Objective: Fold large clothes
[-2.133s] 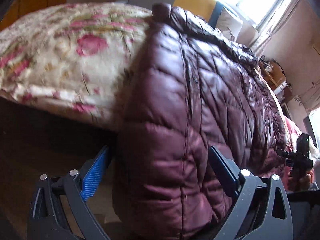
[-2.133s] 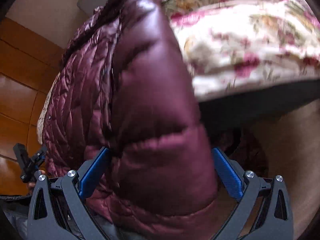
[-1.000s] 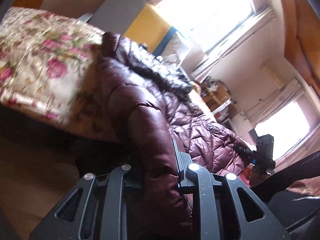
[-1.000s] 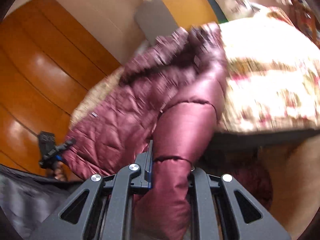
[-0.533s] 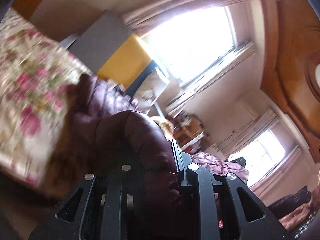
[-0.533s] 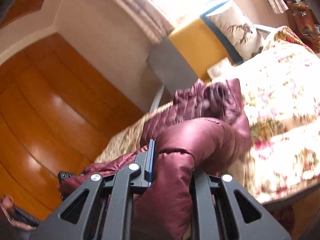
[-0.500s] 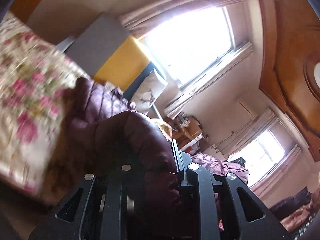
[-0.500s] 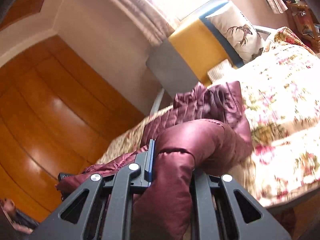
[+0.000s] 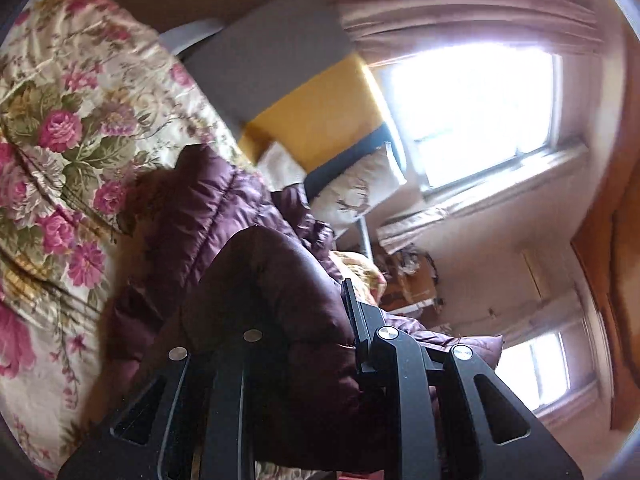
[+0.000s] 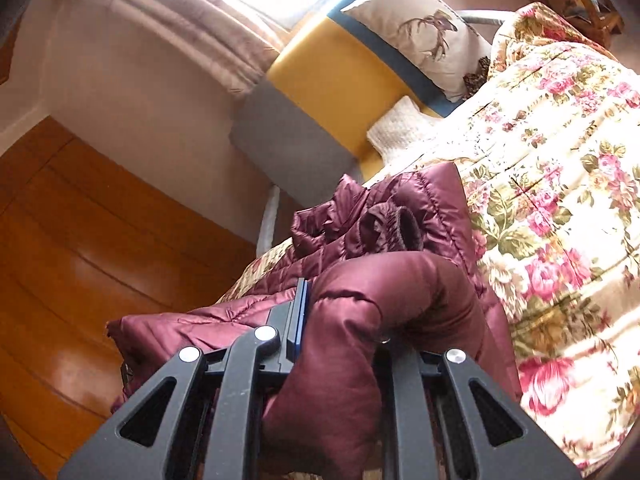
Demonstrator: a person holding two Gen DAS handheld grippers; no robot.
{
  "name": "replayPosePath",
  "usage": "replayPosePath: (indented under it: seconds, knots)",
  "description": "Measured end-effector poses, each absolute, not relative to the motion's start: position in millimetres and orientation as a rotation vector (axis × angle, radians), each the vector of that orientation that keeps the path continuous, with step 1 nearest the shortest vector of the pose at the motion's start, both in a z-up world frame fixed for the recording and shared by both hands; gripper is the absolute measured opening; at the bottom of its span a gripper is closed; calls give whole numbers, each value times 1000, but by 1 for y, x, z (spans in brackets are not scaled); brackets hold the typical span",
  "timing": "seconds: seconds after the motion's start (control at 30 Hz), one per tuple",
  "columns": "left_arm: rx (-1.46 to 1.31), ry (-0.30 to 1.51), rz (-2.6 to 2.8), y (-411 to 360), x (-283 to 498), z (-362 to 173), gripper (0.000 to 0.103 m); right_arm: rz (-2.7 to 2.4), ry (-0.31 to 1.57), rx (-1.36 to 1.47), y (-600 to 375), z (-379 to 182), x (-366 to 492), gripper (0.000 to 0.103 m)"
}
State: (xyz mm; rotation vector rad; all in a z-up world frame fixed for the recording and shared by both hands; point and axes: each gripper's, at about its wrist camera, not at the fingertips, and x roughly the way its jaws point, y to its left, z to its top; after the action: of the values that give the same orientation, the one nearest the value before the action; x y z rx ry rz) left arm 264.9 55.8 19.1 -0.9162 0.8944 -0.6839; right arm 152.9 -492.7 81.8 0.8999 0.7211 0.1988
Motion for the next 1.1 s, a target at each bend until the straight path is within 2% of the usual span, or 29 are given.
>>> replayPosePath:
  seconds: [0.13,0.2,0.23,0.27,0.3,0.33,0.5,0.6,0.67,0.77,0.93,0.97,1.0,1.07,1.1]
  knots:
    - [-984,1018,-603,46,310,1,26,161,775,934,-497,66,190,21]
    - [-1022,1061,-586,43,324,-4,40,159,794,981,-503,55,206,29]
    - [-1044,1081,-596,43,329,-6,44,180,797,1025,-507,49,211,48]
    - [-1087,1092,-611,45,332,-7,54,215,793,1091,-511,43,214,81]
    - [-1132,1092,-632,48,333,-6,66,274,758,1184,-517,37,217,95]
    - [-1168,1089,-652,50,335,-4,69,290,718,1216,-521,38,217,101]
    - [-1128,1062,-673,60,332,18,74,290,600,1189,-530,58,208,101]
    - [-1066,921,-579,90,324,36,90,248,592,1062,-531,66,183,101]
    - [-1027,861,-539,107,315,39,91,211,633,980,-528,63,167,101]
    - [-789,865,-470,104,294,31,91,166,703,854,-519,45,135,101]
    - [-644,961,-639,61,247,-28,91,149,837,788,-492,-7,101,100]
    - [-641,976,-662,53,240,-38,90,145,855,784,-486,-17,99,96]
    - [-634,987,-659,46,234,-49,75,129,872,774,-481,-24,98,92]
    - [-640,1000,-663,41,228,-59,58,80,906,751,-477,-32,101,74]
    - [-653,988,-672,42,225,-59,43,59,912,762,-477,-34,100,69]
